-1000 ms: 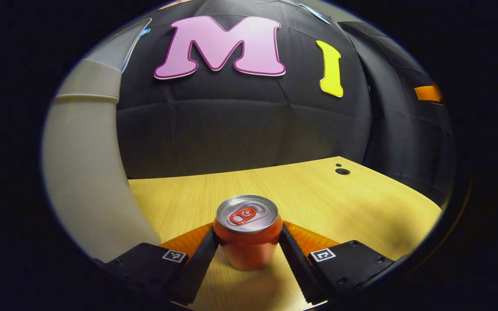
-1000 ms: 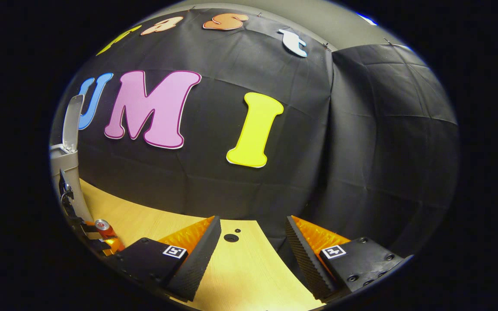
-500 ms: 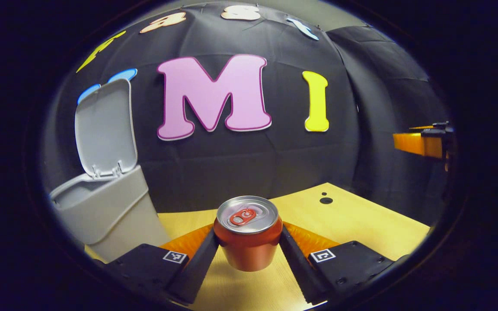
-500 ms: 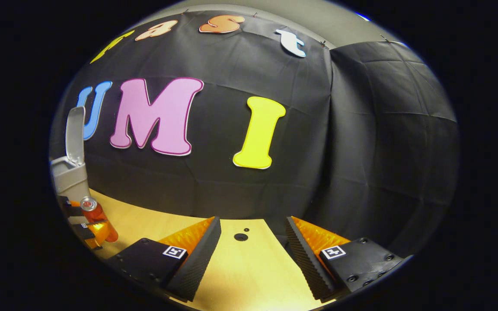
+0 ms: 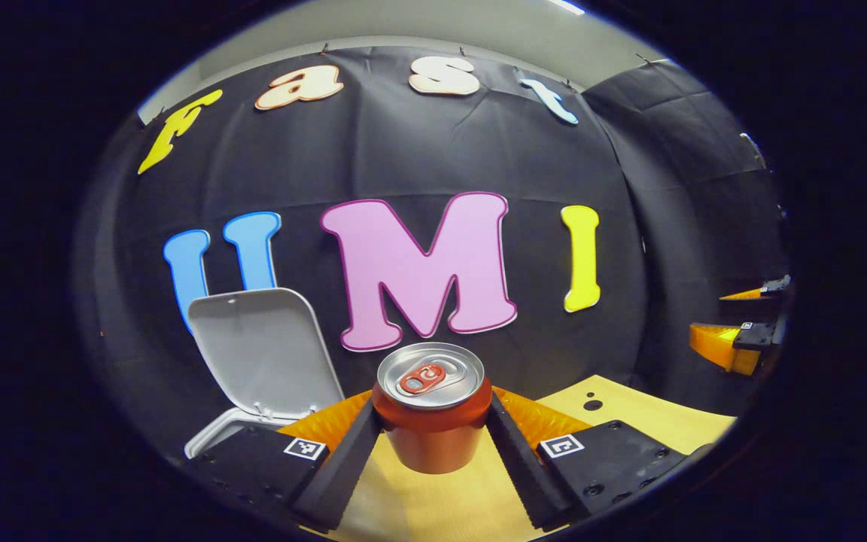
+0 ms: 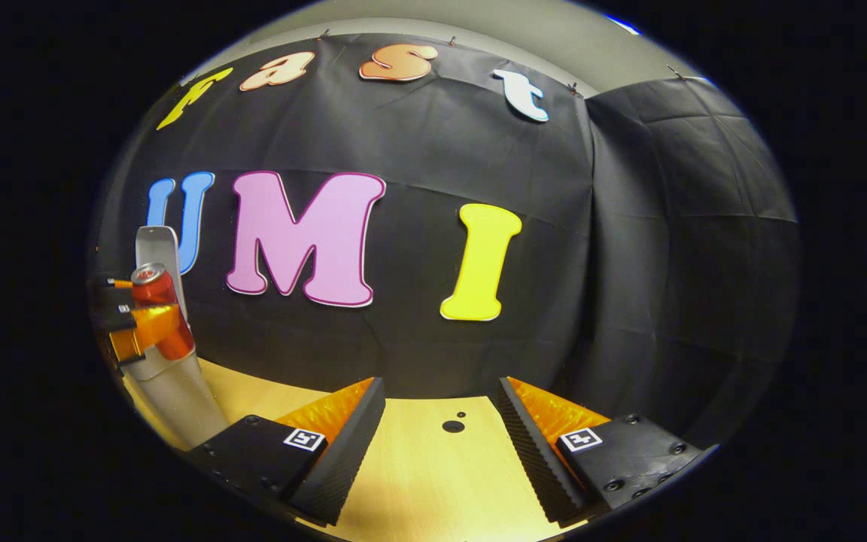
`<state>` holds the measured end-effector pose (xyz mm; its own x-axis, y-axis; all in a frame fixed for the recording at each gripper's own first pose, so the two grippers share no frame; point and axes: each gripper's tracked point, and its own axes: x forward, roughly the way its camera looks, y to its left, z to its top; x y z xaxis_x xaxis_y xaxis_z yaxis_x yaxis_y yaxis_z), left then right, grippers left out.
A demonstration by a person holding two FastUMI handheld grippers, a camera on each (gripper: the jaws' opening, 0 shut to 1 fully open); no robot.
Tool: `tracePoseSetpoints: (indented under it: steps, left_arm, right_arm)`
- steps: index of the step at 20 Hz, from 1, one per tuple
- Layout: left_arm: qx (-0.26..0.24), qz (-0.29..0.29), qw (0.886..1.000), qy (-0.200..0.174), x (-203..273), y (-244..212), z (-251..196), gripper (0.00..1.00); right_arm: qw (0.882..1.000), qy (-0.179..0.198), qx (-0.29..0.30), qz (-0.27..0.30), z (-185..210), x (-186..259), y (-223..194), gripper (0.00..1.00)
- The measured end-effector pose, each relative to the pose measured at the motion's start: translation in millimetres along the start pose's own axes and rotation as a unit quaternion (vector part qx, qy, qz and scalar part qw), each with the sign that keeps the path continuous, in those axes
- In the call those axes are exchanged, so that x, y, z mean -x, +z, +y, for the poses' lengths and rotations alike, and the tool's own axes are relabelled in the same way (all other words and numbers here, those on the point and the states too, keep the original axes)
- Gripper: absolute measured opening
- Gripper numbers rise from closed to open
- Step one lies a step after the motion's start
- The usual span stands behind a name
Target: Press the lid of the desktop garbage bin to open it, pick up the crumpled paper on the desktop and throw it into the bin, then pick up the pop can on the desktop and drop it into the bin, and finally close the garbage bin lid.
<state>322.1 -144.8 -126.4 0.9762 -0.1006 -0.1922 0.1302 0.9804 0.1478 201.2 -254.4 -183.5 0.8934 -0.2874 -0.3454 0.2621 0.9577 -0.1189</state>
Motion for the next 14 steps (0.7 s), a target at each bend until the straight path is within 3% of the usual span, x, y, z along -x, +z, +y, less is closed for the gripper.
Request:
tracePoseSetpoints:
  steps: [4, 5, 6, 7, 8, 14]
  left_arm:
    - [-0.015, -0.008, 0.999, 0.038, -3, -1, 68, 0.88]
    - [-0.015, -0.005, 0.999, 0.042, -5, -3, 82, 0.88]
    - [-0.014, -0.002, 0.999, 0.042, -5, -9, 95, 0.88]
    - [-0.009, 0.004, 0.999, 0.043, -6, -14, 105, 0.88]
    - [-0.002, 0.012, 0.999, 0.043, -5, -22, 113, 0.87]
    - [0.037, 0.042, 0.997, 0.053, 7, -52, 149, 0.88]
  right_arm:
    - [1.0, 0.011, 0.002, -0.011, 18, 12, 17, 0.97]
    - [1.0, 0.012, 0.004, -0.013, 20, 15, 20, 0.88]
    - [1.0, 0.013, 0.008, -0.016, 21, 17, 23, 0.96]
    - [1.0, 0.013, 0.011, -0.016, 22, 18, 24, 0.88]
    - [1.0, 0.013, 0.012, -0.016, 22, 22, 25, 0.96]
    - [0.999, 0.017, 0.014, -0.023, 27, 36, 34, 0.97]
